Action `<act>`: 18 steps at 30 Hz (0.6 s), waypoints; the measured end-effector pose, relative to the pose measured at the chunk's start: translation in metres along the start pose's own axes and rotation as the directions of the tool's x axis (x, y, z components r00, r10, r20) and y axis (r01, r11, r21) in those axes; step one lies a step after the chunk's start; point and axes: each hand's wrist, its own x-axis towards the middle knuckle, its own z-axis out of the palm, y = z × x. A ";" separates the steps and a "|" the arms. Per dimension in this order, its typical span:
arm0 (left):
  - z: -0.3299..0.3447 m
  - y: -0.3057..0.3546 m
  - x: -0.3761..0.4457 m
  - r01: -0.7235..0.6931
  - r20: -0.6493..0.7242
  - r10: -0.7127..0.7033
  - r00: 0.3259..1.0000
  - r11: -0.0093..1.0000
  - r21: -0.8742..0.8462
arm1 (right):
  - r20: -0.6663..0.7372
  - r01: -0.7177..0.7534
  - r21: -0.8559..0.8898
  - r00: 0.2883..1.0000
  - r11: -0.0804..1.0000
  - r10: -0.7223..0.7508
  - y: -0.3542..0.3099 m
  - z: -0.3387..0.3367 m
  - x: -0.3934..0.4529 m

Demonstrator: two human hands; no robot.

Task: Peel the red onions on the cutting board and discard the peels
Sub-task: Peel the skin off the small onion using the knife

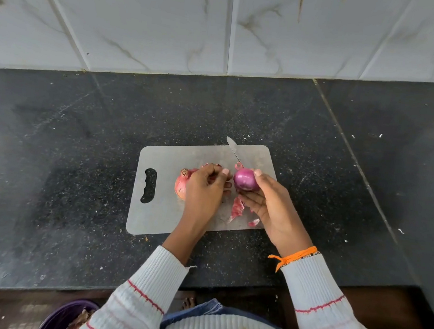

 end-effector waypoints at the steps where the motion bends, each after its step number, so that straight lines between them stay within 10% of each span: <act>1: 0.000 0.001 -0.001 -0.022 0.011 0.022 1.000 1.000 0.014 | -0.015 -0.024 0.000 1.000 1.000 0.024 -0.001 0.001 0.000; 18: 0.003 0.001 -0.008 -0.123 0.071 0.122 0.990 0.992 0.019 | -0.076 -0.238 0.155 0.965 0.959 0.252 -0.007 -0.003 -0.007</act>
